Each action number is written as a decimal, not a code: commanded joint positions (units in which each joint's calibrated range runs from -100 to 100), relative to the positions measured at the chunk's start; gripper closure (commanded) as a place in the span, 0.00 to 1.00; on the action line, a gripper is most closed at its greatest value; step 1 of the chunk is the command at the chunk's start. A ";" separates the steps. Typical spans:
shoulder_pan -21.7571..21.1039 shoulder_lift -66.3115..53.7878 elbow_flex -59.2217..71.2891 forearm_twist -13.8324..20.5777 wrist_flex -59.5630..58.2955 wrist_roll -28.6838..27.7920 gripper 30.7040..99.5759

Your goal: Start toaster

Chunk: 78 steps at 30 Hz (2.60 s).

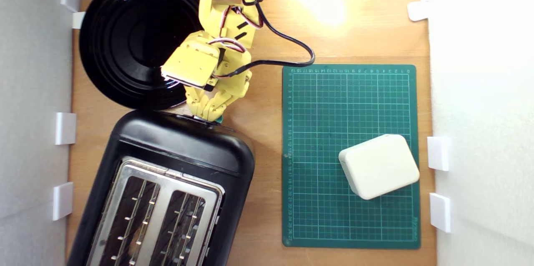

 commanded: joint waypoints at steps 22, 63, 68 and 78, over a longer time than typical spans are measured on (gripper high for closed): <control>0.28 14.63 7.06 0.22 -9.15 0.46 0.99; -1.62 -1.44 -10.39 -0.63 11.15 -1.01 0.99; -1.62 -3.85 -12.29 -0.63 11.15 -1.06 0.99; -3.53 -13.84 -15.84 0.40 11.23 -0.80 0.99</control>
